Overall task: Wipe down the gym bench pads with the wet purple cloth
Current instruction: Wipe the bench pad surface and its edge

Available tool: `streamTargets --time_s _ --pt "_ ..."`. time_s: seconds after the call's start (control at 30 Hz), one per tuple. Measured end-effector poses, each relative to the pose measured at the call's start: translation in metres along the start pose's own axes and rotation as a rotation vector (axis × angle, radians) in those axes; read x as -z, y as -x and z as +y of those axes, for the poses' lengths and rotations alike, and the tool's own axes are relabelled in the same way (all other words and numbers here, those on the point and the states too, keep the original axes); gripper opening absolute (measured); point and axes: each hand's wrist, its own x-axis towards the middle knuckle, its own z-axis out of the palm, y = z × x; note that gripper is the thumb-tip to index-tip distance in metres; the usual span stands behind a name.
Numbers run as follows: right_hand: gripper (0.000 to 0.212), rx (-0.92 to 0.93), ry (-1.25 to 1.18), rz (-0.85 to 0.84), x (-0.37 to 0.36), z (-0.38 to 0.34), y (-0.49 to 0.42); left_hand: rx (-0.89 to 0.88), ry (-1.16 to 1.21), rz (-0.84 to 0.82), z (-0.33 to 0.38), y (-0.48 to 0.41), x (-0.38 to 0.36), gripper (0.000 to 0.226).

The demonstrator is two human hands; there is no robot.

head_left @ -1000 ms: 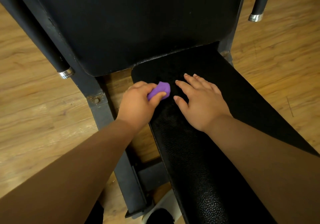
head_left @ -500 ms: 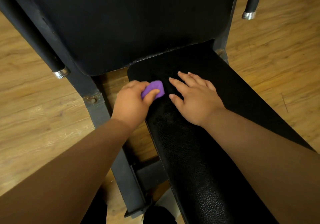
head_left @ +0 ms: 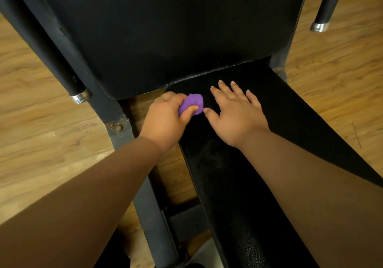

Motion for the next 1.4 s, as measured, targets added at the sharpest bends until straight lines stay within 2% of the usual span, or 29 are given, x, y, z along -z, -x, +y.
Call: streamTargets --time_s 0.17,0.27,0.4,0.6,0.73,0.87,1.03,1.27,1.4 --pt "0.06 0.013 0.0 0.002 0.001 0.0 0.001 0.227 0.007 -0.062 -0.003 -0.057 0.001 0.029" --pt "0.06 0.015 -0.002 -0.008 0.002 0.0 0.001 0.142 0.055 -0.084 -0.002 -0.043 0.004 0.03" --pt "0.061 0.012 0.0 0.002 0.002 -0.001 0.001 0.011 0.022 -0.032 -0.009 -0.02 0.002 0.031" --pt "0.062 0.02 -0.012 -0.022 0.004 0.0 0.0 0.179 -0.045 -0.083 0.004 -0.079 -0.009 0.028" --pt "0.065 -0.001 -0.015 -0.024 0.004 -0.001 0.0 0.086 0.019 -0.126 0.003 -0.056 -0.004 0.028" --pt "0.065 -0.007 -0.004 -0.018 0.003 -0.001 0.0 -0.01 0.008 -0.096 -0.003 -0.035 0.0 0.033" --pt "0.065 0.009 -0.021 -0.014 0.003 0.001 0.0 0.162 -0.064 -0.124 0.002 -0.081 -0.003 0.031" --pt "0.064 0.001 -0.016 -0.002 0.002 0.0 0.0 0.008 -0.001 -0.132 0.007 -0.044 -0.008 0.038" --pt "0.065 0.008 -0.009 -0.004 0.002 0.001 0.0 0.159 -0.105 -0.127 0.006 -0.08 -0.01 0.032"
